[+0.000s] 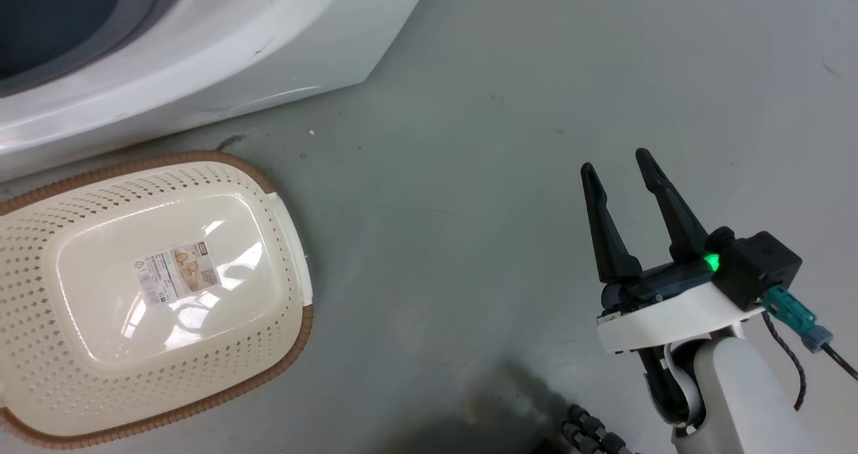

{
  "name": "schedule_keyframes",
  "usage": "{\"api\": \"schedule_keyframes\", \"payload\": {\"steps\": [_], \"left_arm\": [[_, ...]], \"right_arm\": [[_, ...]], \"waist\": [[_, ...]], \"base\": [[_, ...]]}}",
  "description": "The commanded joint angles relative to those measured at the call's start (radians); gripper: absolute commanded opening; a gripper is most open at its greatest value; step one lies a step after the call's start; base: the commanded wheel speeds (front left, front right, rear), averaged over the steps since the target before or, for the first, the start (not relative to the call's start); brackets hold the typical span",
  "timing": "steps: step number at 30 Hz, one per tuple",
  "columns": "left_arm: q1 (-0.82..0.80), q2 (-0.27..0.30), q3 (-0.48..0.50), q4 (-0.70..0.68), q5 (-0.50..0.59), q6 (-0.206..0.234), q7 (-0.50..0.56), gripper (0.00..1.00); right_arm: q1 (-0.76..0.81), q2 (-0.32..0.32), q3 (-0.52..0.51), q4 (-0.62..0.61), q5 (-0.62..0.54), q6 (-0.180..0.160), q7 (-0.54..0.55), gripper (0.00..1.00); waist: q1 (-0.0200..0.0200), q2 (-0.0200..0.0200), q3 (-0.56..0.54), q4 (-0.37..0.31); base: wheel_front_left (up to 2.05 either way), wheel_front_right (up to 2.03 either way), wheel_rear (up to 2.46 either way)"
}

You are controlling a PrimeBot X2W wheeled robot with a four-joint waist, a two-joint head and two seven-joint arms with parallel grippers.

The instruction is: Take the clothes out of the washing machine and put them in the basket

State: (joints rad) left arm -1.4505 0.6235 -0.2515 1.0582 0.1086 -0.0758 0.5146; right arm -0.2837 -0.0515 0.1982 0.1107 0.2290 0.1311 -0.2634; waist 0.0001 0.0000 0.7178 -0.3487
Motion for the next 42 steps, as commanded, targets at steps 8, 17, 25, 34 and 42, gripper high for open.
{"api": "schedule_keyframes", "payload": {"steps": [8, 17, 25, 34, 42], "left_arm": [[0.141, -0.034, 0.054, -0.122, -0.078, 0.092, -0.242, 0.0], [0.309, -0.097, 0.139, -0.135, -0.199, 0.143, -0.496, 0.0], [0.457, -0.152, 0.2, -0.085, -0.292, 0.141, -0.699, 0.0], [0.59, -0.218, 0.229, -0.093, -0.342, 0.119, -0.78, 0.0], [0.746, -0.286, 0.269, -0.279, -0.345, 0.127, -0.782, 0.0]], "right_arm": [[-0.003, 0.002, -0.031, 0.008, -0.019, -0.001, -0.002, 1.0], [0.045, 0.002, -0.063, 0.036, -0.045, -0.001, -0.002, 1.0], [0.099, 0.002, -0.082, 0.067, -0.066, -0.001, -0.002, 1.0], [0.154, 0.002, -0.105, 0.066, -0.096, -0.001, 0.016, 1.0], [0.195, 0.002, -0.134, 0.039, -0.117, -0.001, 0.049, 1.0]], "waist": [[-0.0001, 0.0, -0.074, 0.02], [-0.0001, 0.0, -0.201, 0.036], [-0.0001, 0.0, -0.324, 0.051], [-0.0001, 0.0, -0.444, 0.1], [-0.0001, 0.0, -0.531, 0.148]], "base": [[0.0, 0.0, 0.0], [0.0, 0.0, 0.0], [0.0, 0.0, 0.0], [0.0, 0.0, 0.0], [0.0, 0.0, 0.0]]}}
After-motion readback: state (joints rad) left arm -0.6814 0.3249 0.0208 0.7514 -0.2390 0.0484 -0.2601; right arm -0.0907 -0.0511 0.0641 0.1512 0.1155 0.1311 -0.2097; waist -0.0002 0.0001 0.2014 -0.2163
